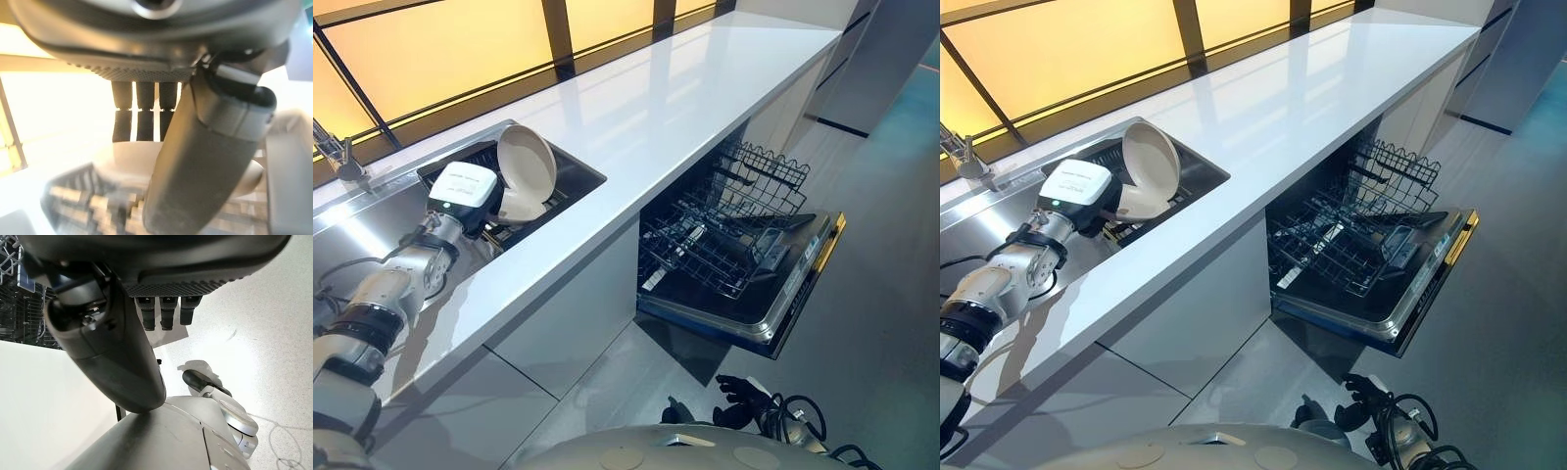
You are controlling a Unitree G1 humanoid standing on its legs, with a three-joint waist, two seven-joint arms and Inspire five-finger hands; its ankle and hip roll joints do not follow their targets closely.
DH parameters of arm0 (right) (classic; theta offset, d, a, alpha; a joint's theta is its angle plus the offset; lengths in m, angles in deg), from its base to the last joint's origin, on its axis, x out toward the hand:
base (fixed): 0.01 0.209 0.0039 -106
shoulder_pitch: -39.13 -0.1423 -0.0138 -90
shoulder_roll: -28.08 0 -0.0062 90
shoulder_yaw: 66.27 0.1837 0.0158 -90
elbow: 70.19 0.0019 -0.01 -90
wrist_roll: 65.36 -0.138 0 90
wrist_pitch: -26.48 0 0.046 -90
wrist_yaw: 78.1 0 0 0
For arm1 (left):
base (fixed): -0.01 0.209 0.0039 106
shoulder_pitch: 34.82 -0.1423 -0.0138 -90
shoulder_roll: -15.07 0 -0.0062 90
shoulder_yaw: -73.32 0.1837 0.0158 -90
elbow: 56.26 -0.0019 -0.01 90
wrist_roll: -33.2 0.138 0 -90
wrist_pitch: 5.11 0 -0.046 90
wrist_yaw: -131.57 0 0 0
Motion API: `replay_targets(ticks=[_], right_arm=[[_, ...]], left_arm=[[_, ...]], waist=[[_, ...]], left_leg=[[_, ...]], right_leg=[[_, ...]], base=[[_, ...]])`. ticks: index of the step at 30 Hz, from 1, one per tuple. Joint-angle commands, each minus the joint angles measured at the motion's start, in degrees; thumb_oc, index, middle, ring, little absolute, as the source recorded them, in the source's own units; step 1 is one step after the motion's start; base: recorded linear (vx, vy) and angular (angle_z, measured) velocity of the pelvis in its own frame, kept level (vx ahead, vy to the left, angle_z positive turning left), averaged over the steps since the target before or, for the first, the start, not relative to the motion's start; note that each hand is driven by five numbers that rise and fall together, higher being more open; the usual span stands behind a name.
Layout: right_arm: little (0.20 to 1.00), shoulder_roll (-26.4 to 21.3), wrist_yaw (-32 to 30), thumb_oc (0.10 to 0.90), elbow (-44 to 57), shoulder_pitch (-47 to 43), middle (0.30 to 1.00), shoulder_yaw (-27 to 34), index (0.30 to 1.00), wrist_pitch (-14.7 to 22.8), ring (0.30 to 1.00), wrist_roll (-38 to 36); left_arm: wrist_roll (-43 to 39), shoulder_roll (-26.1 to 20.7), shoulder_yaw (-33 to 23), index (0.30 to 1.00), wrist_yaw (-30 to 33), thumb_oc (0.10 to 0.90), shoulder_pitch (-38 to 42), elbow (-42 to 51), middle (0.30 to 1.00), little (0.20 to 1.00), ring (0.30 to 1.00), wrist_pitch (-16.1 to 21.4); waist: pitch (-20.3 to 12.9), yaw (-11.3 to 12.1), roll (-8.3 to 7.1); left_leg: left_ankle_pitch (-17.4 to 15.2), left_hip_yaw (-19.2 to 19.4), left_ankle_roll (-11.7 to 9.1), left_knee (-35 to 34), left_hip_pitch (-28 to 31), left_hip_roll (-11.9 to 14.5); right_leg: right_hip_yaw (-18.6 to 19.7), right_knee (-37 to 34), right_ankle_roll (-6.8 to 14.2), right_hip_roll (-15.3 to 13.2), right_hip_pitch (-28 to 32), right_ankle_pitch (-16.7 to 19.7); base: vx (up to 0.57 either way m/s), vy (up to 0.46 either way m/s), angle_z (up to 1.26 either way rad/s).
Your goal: Pick up plates and place into dishwasher.
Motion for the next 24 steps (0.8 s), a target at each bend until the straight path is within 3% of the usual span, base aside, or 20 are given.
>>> replay_targets(ticks=[1, 15, 24], right_arm=[[0.9, -0.36, 0.22, 0.8, 2.15, -0.73, 0.9, -2.25, 0.9, 1.21, 0.9, -0.26], [0.9, -0.23, 0.44, 0.8, 3.76, -0.1, 0.9, -1.86, 0.9, 0.23, 0.9, -0.18], [0.9, -0.59, 0.09, 0.8, 6.79, 0.51, 0.9, -1.81, 0.9, -0.48, 0.9, -1.24]], left_arm=[[-3.43, -5.35, -6.65, 0.314, 2.6, 0.116, 13.08, 1.66, 0.314, 0.216, 0.314, -0.82], [-5.73, -6.89, -11.96, 0.394, 0.25, 0.21, 8.47, 5.69, 0.394, 0.31, 0.394, -0.92], [-12.89, -7.55, -15.64, 0.382, 6.15, 0.196, 7.26, 6.92, 0.382, 0.296, 0.382, 1.07]], waist=[[-1.39, -1.09, 2.22], [-1.52, 0.15, 1.92], [-1.61, 0.29, 1.59]], left_leg=[[-6.16, -2.69, 4.55, 1.2, -2.29, -6.64], [-5.9, -3.42, 4.3, 1.11, -2.59, -6.66], [-5.75, -3.15, 4.09, 1.01, -2.48, -6.38]], right_leg=[[-1.01, 3.48, 3.42, 1.4, 0.9, -6.71], [-1.96, 2.65, 3.44, 1.26, 1.19, -6.39], [-2.24, 2.23, 3.21, 1.4, 1.5, -6.34]], base=[[-0.03, -0.013, 0.03], [-0.02, -0.006, 0.04], [0.0, 0.0, 0.0]])
